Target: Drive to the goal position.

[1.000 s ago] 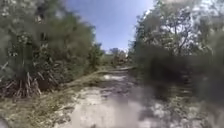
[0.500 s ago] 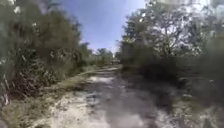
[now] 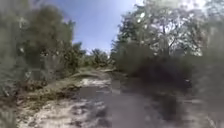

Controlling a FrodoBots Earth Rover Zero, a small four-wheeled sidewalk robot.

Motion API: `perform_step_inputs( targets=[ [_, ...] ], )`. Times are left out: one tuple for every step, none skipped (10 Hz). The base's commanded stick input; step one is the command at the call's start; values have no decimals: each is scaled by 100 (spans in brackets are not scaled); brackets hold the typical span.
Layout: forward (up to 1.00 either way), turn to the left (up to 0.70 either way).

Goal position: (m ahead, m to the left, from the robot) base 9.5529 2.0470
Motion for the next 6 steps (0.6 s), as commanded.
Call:
perform_step_inputs(
  targets=[
    [70,0],
    [70,0],
    [70,0],
    [70,0],
    [70,0],
    [70,0]
  ],
)
